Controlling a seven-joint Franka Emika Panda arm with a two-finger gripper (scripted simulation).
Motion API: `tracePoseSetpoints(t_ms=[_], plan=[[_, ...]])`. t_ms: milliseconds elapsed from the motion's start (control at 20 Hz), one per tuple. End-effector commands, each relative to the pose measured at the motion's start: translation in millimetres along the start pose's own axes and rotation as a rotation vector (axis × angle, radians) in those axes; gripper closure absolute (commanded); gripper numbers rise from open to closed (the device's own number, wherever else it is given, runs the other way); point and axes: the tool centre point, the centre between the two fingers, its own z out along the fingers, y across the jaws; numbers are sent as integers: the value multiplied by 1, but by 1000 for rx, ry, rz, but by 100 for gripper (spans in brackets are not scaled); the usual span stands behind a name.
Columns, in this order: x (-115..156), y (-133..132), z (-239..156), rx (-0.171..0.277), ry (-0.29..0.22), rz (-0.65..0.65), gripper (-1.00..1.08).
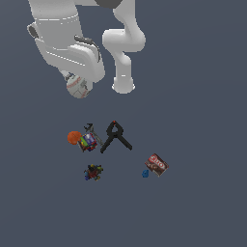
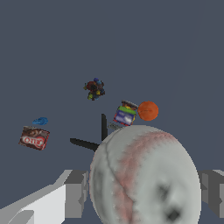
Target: Pick up a designated object from a clutter of objects.
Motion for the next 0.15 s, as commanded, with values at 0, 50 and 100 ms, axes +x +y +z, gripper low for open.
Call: tracePoseSetpoints(t_ms=[0,50,100], plan=[[1,-1,-5,1,1,0,108],[1,-2,-6,1,1,0,108],[1,-2,-6,1,1,0,108]])
